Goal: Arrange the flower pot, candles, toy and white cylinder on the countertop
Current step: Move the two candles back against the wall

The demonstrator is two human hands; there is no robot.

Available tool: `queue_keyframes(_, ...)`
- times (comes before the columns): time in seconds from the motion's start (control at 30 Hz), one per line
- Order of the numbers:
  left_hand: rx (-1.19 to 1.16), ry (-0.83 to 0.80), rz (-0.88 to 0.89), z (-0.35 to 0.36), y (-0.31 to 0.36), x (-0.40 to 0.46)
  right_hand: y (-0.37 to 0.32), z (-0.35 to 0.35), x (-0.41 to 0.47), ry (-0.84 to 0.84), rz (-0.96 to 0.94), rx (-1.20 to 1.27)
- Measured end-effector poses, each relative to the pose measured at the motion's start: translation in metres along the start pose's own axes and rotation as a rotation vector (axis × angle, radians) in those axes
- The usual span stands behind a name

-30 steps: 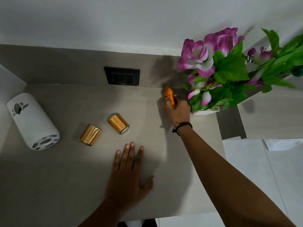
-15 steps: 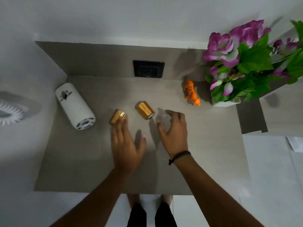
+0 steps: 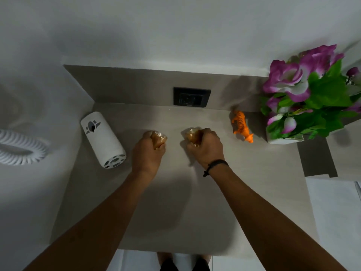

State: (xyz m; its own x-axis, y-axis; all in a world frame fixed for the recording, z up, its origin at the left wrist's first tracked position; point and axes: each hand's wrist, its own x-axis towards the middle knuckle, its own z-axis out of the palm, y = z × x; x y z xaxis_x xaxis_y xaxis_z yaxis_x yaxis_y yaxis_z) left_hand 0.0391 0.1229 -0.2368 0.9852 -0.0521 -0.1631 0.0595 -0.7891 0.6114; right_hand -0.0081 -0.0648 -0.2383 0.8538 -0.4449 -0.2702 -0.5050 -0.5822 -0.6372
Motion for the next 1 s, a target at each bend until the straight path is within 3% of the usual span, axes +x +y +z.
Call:
queue_keyframes(0.2, -0.344, 0.075, 0.056, 0.036, 0.023, 0.030, 0.018, -0.005, 0.031, 0.266, 0.030, 0.243)
queue_keyframes(0.53, -0.365, 0.123, 0.128, 0.064, 0.022, 0.074, 0.027, 0.005, 0.070, 0.391, -0.033, 0.305)
queue_keyframes(0.67, -0.396, 0.116, 0.098, 0.065, 0.018, 0.075, 0.032, 0.010, 0.067, 0.359, -0.011, 0.346)
queue_keyframes(0.8, -0.389, 0.089, 0.031, 0.047, 0.007, 0.035, 0.052, 0.026, 0.003, 0.242, -0.019, 0.352)
queue_keyframes(0.93, -0.191, 0.366, 0.198, 0.001, -0.027, -0.014, 0.088, 0.041, -0.088, 0.106, -0.260, 0.078)
queue_keyframes(1.0, -0.008, 0.483, 0.121, -0.031, -0.040, -0.013, 0.103, 0.044, -0.116, 0.070, -0.315, 0.031)
